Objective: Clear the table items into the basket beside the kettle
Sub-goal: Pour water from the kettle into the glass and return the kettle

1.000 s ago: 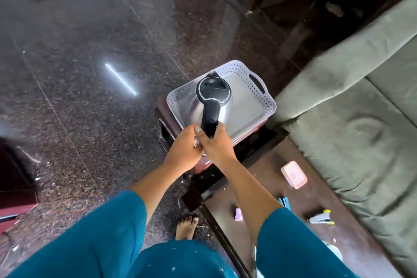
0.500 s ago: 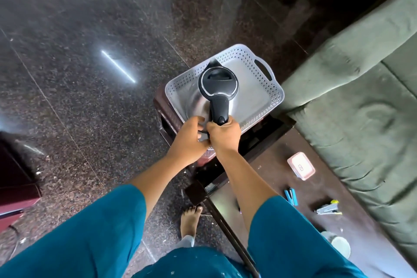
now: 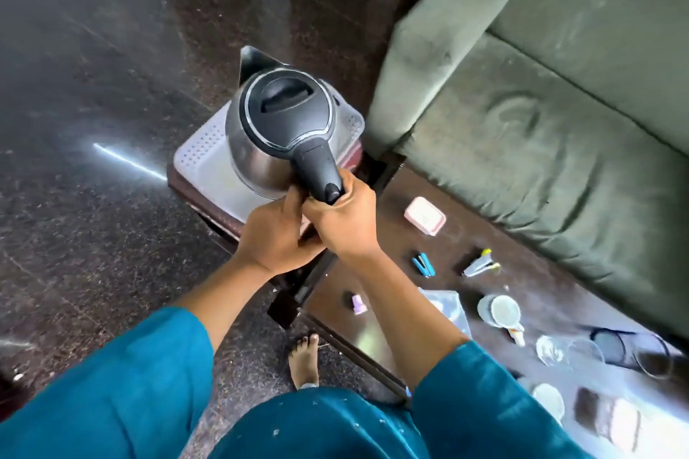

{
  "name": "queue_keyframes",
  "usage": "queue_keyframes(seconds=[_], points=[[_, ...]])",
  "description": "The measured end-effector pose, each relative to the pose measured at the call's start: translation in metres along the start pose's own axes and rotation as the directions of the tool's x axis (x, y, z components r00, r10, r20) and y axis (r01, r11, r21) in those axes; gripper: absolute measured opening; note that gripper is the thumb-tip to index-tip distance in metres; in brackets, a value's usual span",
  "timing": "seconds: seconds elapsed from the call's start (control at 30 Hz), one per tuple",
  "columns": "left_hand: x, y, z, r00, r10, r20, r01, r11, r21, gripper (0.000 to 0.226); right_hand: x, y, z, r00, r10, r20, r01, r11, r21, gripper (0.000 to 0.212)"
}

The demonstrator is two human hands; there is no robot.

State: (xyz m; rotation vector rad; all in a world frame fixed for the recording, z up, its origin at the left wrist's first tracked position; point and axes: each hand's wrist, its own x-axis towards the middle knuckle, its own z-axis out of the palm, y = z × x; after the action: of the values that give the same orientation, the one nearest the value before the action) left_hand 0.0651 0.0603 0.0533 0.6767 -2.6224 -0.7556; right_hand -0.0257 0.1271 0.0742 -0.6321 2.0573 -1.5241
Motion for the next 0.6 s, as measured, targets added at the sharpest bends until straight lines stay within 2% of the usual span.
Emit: queue_keyframes(seconds=[0.1,0.17,0.23,0.3,0.4,0.5,0.6], points=[[0.004,0.042,0.008,0.973,0.233,-0.007,-0.230,0.967,0.107,0.058,-0.020,-0.003,-0.051,0.998,0.004,-0.060,-0.004,1.000,-0.002,0.016],[0.001,0.071,0.020,0.951,0.309,-0.015,-0.304,0.944,0.128,0.043,-0.038,-0.001,-0.089,0.994,0.031,-0.101,-0.026,0.999,0.046,0.010],[-0.005,0.101,0.038,0.930,0.365,-0.048,-0.360,0.929,0.080,0.035,-0.060,0.008,-0.131,0.986,0.044,-0.162,-0.036,0.998,0.054,0.016],[-0.014,0.132,0.061,0.917,0.392,-0.079,-0.395,0.918,-0.030,0.041,-0.085,0.023,-0.174,0.968,0.085,-0.238,-0.079,0.996,0.036,0.020],[-0.029,0.184,0.097,0.923,0.382,-0.055,-0.386,0.911,-0.147,0.052,-0.125,0.048,-0.232,0.932,0.140,-0.335,-0.133,0.990,0.046,0.029],[-0.049,0.234,0.135,0.952,0.306,-0.002,-0.296,0.918,-0.266,0.040,-0.168,0.073,-0.288,0.896,0.178,-0.408,-0.168,0.984,0.059,0.031],[-0.063,0.269,0.177,0.950,0.306,0.067,-0.262,0.893,-0.365,0.036,-0.214,0.100,-0.347,0.843,0.219,-0.490,-0.226,0.973,0.047,0.025]])
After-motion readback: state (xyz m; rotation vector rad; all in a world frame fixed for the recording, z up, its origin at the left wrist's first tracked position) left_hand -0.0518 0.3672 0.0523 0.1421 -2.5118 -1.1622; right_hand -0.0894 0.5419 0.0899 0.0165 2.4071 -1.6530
